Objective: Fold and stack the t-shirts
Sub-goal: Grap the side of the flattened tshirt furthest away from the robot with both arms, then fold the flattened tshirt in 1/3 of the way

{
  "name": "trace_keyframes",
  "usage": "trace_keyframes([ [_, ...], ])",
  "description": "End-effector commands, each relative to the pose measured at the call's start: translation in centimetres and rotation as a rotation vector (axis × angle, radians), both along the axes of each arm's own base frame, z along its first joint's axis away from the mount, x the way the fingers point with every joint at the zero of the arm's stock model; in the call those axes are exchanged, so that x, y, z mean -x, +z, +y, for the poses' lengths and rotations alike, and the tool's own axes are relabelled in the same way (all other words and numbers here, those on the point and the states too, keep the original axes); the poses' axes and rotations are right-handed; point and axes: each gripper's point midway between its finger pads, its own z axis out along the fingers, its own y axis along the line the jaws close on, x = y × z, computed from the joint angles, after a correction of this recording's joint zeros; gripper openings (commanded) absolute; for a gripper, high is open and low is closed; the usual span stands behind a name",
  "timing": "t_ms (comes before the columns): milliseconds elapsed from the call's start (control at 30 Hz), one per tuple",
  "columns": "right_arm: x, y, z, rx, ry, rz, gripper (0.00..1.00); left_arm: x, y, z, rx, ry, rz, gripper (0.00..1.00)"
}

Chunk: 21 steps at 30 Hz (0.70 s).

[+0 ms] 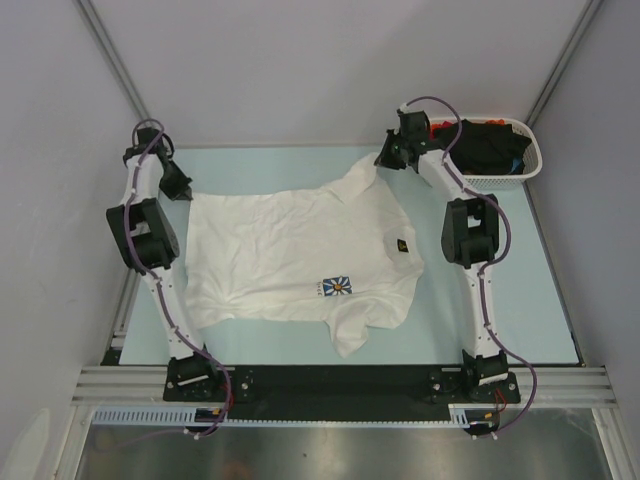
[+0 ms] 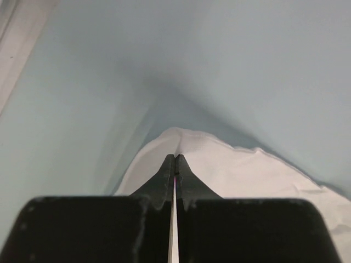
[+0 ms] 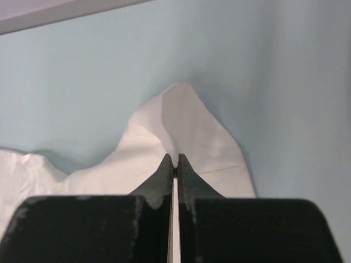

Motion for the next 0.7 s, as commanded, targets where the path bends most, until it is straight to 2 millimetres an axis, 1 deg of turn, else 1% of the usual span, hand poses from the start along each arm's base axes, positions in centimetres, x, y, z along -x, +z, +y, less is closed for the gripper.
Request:
trace_keyframes([
  [0,-0.1,11.0,0.0,-0.080,0.030,-0.181,0.00,0.9,8.6,1.1,-0.056,0.036,-0.136,0.00],
  [33,0.0,12.0,-0.2,-0.091,0.031,-0.192,0.00,1.1,8.9,1.1,-0.054,0.035,-0.140,0.00],
  [67,0.2,12.5,-0.4,-0.106,0.032,-0.190,0.00,1.5,8.8,0.8,-0.049,0.032,-0.134,0.00],
  [100,0.4,12.9,-0.5,-0.119,0.029,-0.188,0.00,1.8,9.8,0.7,-0.051,0.029,-0.147,0.00],
  [133,0.8,13.8,-0.5,-0.136,0.037,-0.189,0.00,2.2,10.0,0.6,-0.053,0.029,-0.144,0.00],
  [167,0.9,14.2,-0.8,-0.145,0.033,-0.189,0.00,2.6,9.8,0.4,-0.053,0.023,-0.136,0.00],
  [200,1.1,14.5,-0.8,-0.158,0.032,-0.183,0.00,2.9,10.4,0.5,-0.059,0.025,-0.141,0.00],
  [267,2.0,15.2,-0.8,-0.181,0.050,-0.161,0.00,3.9,9.8,0.1,-0.053,0.011,-0.112,0.00],
  [300,2.4,15.0,-0.7,-0.186,0.058,-0.145,0.00,4.3,9.9,0.0,-0.054,0.006,-0.105,0.00],
  [333,3.0,14.7,-0.6,-0.191,0.064,-0.115,0.00,5.0,9.5,-0.2,-0.045,0.002,-0.077,0.00],
  [367,3.5,14.9,-0.6,-0.201,0.069,-0.104,0.00,5.8,8.6,-0.5,-0.034,-0.005,-0.042,0.00],
  [400,3.8,14.9,-0.6,-0.212,0.075,-0.089,0.00,6.4,8.3,-0.8,-0.026,-0.006,-0.019,0.00],
  [433,4.6,14.4,-0.6,-0.226,0.075,-0.046,0.00,7.4,7.7,-1.0,-0.010,-0.005,0.018,0.00],
  [467,5.0,14.9,-0.6,-0.231,0.077,-0.042,0.00,8.4,6.6,-1.4,0.002,-0.003,0.061,0.00],
  [500,5.5,14.9,-0.7,-0.233,0.076,-0.026,0.00,9.1,6.6,-1.6,0.008,0.003,0.076,0.00],
  [533,6.2,14.4,-1.0,-0.226,0.068,0.012,0.00,9.7,6.1,-2.0,0.027,0.005,0.095,0.00],
  [567,6.7,14.6,-1.2,-0.227,0.065,0.027,0.00,10.7,5.6,-2.5,0.042,0.010,0.121,0.00],
  [600,7.2,14.4,-1.3,-0.227,0.055,0.052,0.00,11.1,5.3,-2.6,0.050,0.020,0.134,0.00],
  [633,8.0,13.7,-1.8,-0.220,0.040,0.097,0.00,11.6,5.1,-2.6,0.051,0.028,0.150,0.00],
  [667,8.6,12.6,-2.1,-0.211,0.029,0.138,0.00,12.2,4.5,-2.7,0.056,0.034,0.176,0.00],
])
